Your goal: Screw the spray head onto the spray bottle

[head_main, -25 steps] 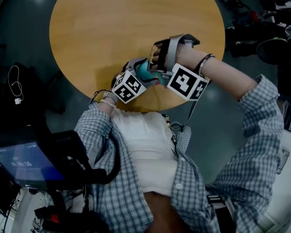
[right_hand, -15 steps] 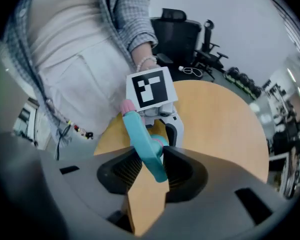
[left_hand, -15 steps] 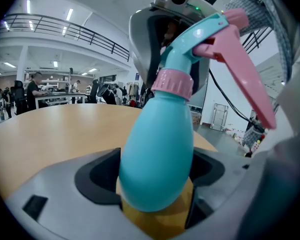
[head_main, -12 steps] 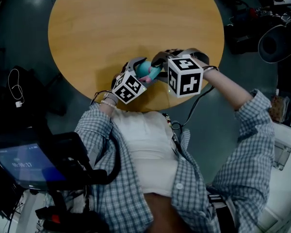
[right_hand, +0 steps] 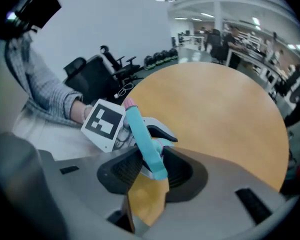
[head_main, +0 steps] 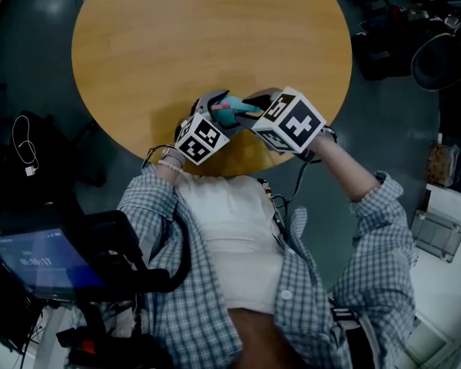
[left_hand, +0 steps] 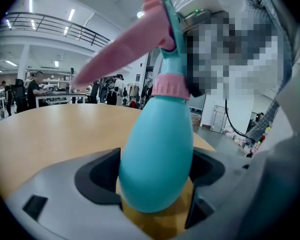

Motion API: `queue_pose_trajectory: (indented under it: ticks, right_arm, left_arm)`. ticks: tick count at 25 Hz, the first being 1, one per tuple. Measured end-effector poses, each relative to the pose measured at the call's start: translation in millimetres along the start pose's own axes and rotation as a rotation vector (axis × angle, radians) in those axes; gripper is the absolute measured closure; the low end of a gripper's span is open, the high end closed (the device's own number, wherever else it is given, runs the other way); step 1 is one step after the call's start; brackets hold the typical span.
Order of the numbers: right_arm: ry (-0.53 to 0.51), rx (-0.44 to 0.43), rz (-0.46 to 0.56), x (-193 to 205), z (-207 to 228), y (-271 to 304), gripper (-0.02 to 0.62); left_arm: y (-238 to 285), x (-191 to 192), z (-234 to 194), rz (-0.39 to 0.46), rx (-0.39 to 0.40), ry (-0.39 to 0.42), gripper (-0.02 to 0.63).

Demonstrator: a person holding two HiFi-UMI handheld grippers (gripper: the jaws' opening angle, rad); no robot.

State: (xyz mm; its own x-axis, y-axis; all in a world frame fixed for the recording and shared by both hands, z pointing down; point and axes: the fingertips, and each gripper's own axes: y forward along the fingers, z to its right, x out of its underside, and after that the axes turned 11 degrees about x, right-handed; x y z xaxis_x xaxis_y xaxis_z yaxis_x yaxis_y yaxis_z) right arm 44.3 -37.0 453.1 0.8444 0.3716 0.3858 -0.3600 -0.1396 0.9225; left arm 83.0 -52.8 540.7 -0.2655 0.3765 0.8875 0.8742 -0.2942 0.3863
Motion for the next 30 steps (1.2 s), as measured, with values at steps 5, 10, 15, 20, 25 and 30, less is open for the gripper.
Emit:
queue_pose_trajectory:
  ticks: [5, 10, 15, 20, 25, 30]
  right_arm:
    - [0.26, 0.101, 0.043, -1, 5, -3, 0.474]
    - [0.551, 0.231, 0.178, -1, 9, -6, 0.474]
    - [0.719, 0.385, 0.288, -1, 9, -8, 0.474]
    - [0.59, 0.472, 0.385, -3, 7, -7, 0.474]
    - [0.45, 0.445, 0.409, -8, -2, 3, 0.451]
    - [0.424, 0.405, 0.443, -13, -5, 11, 0.368]
  left_arm:
    - [0, -2, -2, 0.008, -0.022, -0.008, 0.201]
    - [-2, -4, -2, 0.014, -0.055, -0.024, 0.201]
    - [-5, -4, -4, 0.024, -0.11, -0.045, 0.201]
    - [-6, -2, -5, 0.024, -0.104, -0.04, 0.201]
    - [-9, 1, -4, 0.009, -0.086, -0.021, 0.201]
    - [-12, 7, -4, -0.017, -0.07, -0.004, 0.201]
